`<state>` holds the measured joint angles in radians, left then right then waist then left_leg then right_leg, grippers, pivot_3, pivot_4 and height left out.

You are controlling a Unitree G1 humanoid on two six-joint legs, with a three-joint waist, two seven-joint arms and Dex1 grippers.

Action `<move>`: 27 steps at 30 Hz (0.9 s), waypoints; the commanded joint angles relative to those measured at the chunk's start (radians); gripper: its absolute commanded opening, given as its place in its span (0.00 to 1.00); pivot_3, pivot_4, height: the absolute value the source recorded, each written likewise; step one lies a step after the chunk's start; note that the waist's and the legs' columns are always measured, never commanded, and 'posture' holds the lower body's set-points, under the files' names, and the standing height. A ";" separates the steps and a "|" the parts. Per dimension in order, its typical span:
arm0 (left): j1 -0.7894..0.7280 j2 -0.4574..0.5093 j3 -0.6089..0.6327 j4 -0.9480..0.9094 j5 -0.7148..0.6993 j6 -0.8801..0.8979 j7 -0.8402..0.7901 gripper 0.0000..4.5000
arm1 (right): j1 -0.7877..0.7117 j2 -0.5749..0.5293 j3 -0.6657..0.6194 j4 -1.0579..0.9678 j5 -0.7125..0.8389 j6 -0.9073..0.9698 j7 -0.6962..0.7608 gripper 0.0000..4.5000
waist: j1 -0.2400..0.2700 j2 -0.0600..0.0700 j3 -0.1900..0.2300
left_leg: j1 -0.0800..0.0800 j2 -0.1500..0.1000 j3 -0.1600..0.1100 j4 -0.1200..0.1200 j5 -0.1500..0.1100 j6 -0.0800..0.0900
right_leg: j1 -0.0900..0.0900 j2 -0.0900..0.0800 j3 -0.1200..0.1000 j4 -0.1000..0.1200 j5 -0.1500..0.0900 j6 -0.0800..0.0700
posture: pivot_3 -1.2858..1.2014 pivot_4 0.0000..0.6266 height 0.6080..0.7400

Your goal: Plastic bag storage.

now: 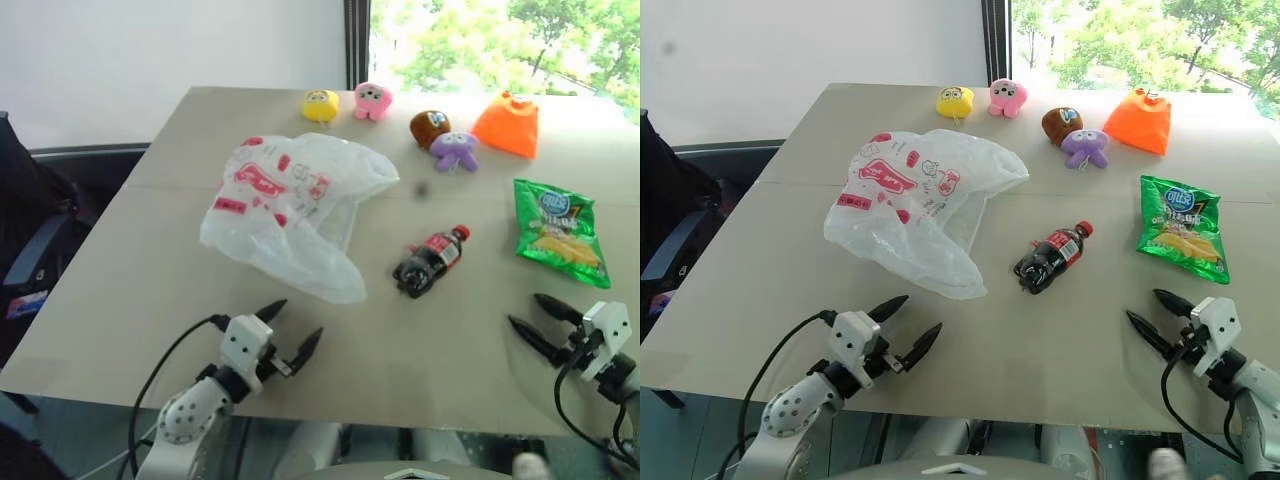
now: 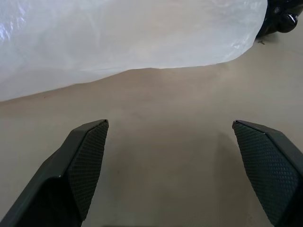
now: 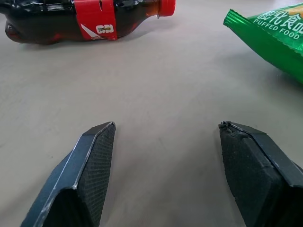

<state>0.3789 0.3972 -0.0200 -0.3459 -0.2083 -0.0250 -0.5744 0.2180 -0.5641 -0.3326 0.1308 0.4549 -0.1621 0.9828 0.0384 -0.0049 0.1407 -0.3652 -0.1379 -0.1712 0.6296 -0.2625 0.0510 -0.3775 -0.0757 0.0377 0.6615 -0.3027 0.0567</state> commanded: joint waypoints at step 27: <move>-0.093 0.032 -0.075 -0.281 -0.207 0.270 0.000 0.99 | 0.056 -0.062 0.154 -0.641 0.229 0.333 0.065 0.78 | 0.003 -0.001 0.001 | -0.002 0.002 0.000 0.005 -0.002 0.000 | 0.000 0.002 0.000 0.001 0.000 0.000 | 0.52 0.24 1.00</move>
<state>0.2956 0.4309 -0.0890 -0.6170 -0.4207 0.2338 -0.5864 0.2822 -0.6239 -0.1777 -0.4732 0.6682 0.1633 1.0586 0.0410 -0.0060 0.1421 -0.3672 -0.1362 -0.1709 0.6342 -0.2642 0.0512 -0.3776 -0.0738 0.0379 0.6620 -0.3026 0.0571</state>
